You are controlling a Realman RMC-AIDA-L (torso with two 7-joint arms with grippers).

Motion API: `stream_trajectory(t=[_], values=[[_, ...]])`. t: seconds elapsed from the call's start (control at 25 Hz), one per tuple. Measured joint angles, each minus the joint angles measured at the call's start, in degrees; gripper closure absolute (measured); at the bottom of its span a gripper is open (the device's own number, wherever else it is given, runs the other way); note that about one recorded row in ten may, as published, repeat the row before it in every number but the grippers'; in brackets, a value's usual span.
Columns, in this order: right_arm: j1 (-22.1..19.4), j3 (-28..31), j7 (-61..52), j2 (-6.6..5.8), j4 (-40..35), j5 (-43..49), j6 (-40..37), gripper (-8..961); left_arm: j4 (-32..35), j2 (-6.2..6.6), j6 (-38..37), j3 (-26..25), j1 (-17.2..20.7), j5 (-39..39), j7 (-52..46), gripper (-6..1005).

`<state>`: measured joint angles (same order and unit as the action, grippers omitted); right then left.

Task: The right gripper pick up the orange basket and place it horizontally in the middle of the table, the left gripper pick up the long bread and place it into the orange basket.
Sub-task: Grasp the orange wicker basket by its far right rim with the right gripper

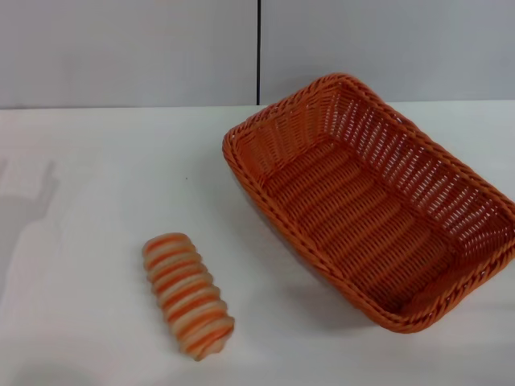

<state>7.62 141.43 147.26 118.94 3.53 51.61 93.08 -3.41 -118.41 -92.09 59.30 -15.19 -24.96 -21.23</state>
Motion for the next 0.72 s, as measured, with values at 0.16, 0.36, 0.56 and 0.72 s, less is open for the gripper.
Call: stream_trajectory(t=[0.16,0.36,0.56,0.72], values=[[-4.9,-2.3,-12.2,-0.30,5.9,0.7,1.0,368,2.3,0.20,1.8,0.3,0.4,0.0,0.0,234],[-10.2,-1.8,-28.3,-0.17,19.4,3.2,-0.8,369,5.8,0.30,5.9,0.6,0.5,0.0,0.0,235],[-11.9,-0.7,-41.7,-1.07,30.3,4.3,-2.6,369,8.3,0.38,9.7,0.9,0.1,0.0,0.0,235],[-10.9,2.0,-52.7,-1.40,40.6,12.6,-6.8,370,8.6,0.58,11.9,1.0,-0.3,0.0,0.1,235]])
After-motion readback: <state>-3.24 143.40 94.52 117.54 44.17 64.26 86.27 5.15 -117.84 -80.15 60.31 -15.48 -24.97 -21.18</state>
